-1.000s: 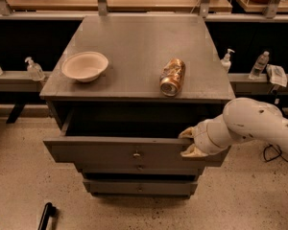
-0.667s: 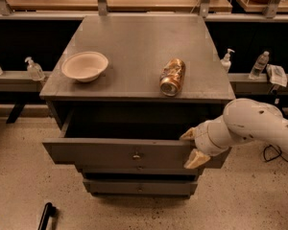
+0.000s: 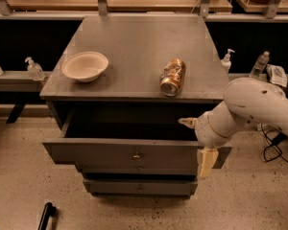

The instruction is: Open top drawer

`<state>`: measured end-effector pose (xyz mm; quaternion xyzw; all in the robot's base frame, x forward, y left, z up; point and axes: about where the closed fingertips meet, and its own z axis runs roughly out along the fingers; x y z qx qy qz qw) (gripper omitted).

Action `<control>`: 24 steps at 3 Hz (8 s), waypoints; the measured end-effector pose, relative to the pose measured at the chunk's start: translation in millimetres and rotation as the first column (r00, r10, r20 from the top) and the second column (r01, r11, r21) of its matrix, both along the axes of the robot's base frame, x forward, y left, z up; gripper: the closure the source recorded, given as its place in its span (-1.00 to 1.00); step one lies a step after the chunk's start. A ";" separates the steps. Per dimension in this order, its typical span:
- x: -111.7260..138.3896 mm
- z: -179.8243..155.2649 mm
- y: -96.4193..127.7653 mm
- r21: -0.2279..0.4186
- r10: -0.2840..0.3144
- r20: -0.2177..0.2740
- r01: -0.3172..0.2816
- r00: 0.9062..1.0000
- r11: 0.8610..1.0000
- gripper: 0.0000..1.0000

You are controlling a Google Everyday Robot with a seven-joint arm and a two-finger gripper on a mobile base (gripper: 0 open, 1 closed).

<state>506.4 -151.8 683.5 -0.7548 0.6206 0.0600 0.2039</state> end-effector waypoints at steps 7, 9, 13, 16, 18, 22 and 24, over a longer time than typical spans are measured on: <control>-35.4 46.0 -10.6 -0.088 0.189 -0.174 -0.206 0.967 0.975 0.58; -36.3 55.6 -8.0 -0.074 0.221 -0.111 -0.230 0.969 0.970 -0.05; -0.6 19.5 -16.8 -0.169 0.132 -0.014 -0.132 0.991 0.977 1.00; 17.5 -23.7 -38.8 -0.181 0.044 -0.070 -0.056 0.997 0.982 1.00; 6.2 -15.3 -39.0 -0.170 0.037 -0.109 -0.055 0.993 0.984 1.00; -33.4 23.6 -62.4 -0.176 -0.014 -0.151 -0.013 0.989 0.984 1.00; -4.0 3.3 -30.1 -0.185 -0.063 -0.032 0.056 0.998 0.981 1.00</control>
Offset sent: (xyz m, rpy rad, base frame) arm -0.0130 -0.0118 -0.0016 -0.1564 0.2236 0.0984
